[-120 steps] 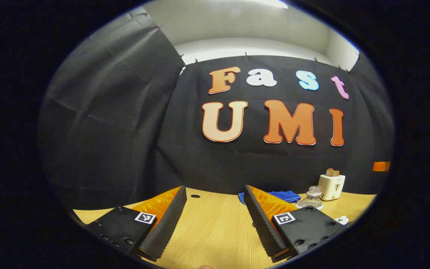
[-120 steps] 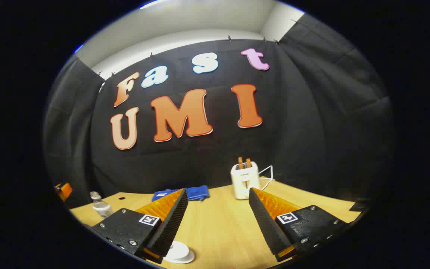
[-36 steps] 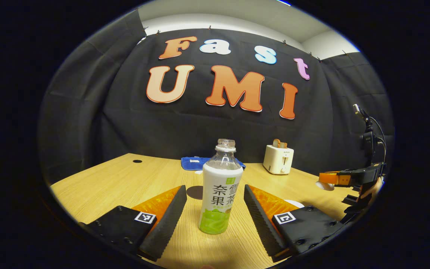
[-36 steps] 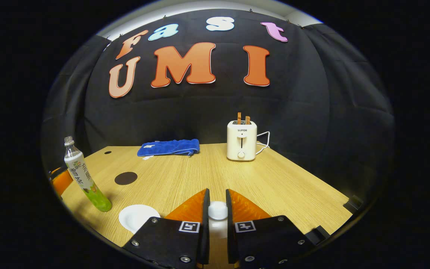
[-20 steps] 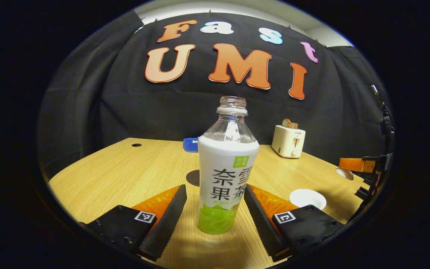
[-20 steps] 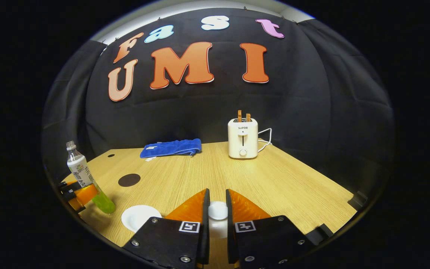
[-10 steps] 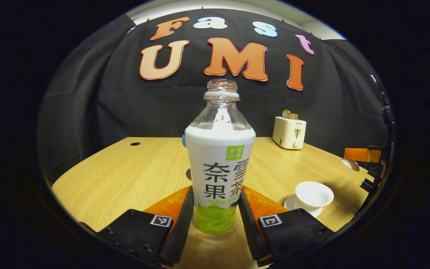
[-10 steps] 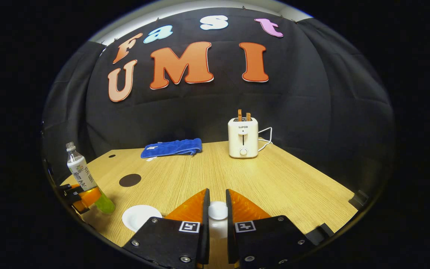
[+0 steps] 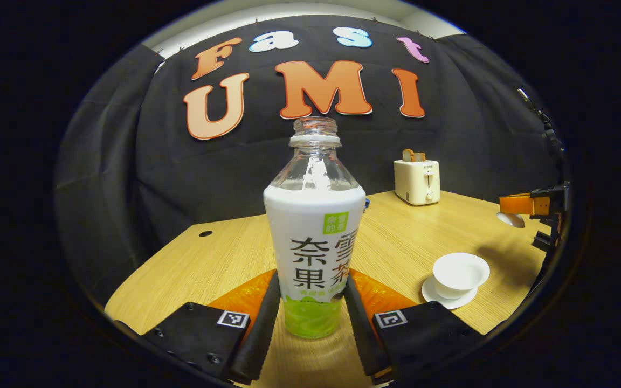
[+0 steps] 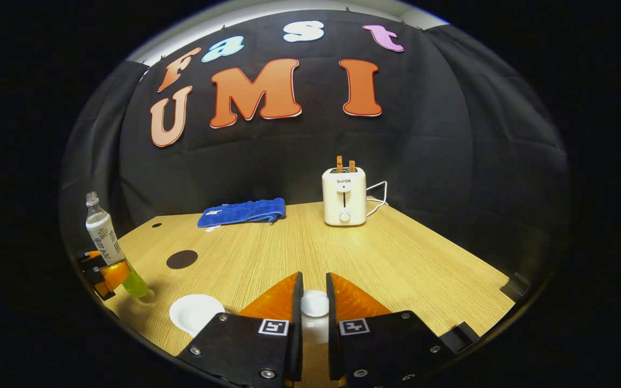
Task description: Open the teacup lid with one hand, grasp the water bottle and pour water into the teacup with the other hand; after pouring, place the water bottle on the coaster and then close the teacup lid.
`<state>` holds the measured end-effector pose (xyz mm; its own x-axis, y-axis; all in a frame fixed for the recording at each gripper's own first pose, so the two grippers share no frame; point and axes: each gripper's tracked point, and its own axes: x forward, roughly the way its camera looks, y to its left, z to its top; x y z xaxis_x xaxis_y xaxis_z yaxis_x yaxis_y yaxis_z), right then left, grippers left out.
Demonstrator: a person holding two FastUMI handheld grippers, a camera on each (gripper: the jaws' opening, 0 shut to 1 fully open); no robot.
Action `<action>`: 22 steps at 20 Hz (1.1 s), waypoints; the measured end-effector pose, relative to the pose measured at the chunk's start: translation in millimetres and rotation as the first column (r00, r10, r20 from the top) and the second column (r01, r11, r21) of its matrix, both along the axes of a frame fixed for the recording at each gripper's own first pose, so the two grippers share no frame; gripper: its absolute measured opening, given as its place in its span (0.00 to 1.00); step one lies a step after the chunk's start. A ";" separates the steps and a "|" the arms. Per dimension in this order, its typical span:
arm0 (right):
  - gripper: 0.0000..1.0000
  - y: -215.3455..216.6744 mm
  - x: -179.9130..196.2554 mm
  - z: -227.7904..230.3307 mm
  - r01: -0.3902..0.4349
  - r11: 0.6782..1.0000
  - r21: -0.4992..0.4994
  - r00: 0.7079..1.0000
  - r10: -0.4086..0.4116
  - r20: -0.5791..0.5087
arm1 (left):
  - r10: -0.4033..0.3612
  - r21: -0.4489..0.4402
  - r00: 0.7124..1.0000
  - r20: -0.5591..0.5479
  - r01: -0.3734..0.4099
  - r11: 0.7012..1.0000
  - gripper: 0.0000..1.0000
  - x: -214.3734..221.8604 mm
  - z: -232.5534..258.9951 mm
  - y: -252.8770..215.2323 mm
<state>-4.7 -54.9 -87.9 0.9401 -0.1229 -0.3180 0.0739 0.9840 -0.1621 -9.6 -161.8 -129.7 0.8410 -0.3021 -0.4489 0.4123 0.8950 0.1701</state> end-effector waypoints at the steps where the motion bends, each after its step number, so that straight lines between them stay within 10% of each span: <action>1: 0.19 -0.4 0.2 1.6 0.001 1.000 0.001 1.000 -0.001 0.004 | -0.028 0.039 1.000 0.002 0.028 0.999 0.68 -1.6 2.0 -1.7; 10: 0.19 -11.3 -3.5 7.3 0.022 1.000 0.018 1.000 -0.023 0.017 | -0.243 0.271 0.970 -0.002 0.235 0.933 0.68 -5.8 1.8 -33.1; 22: 0.19 -15.8 -5.4 8.4 0.032 0.999 0.035 0.999 -0.033 0.016 | -0.491 0.623 0.866 -0.094 0.436 0.650 0.65 -15.3 -21.0 -45.5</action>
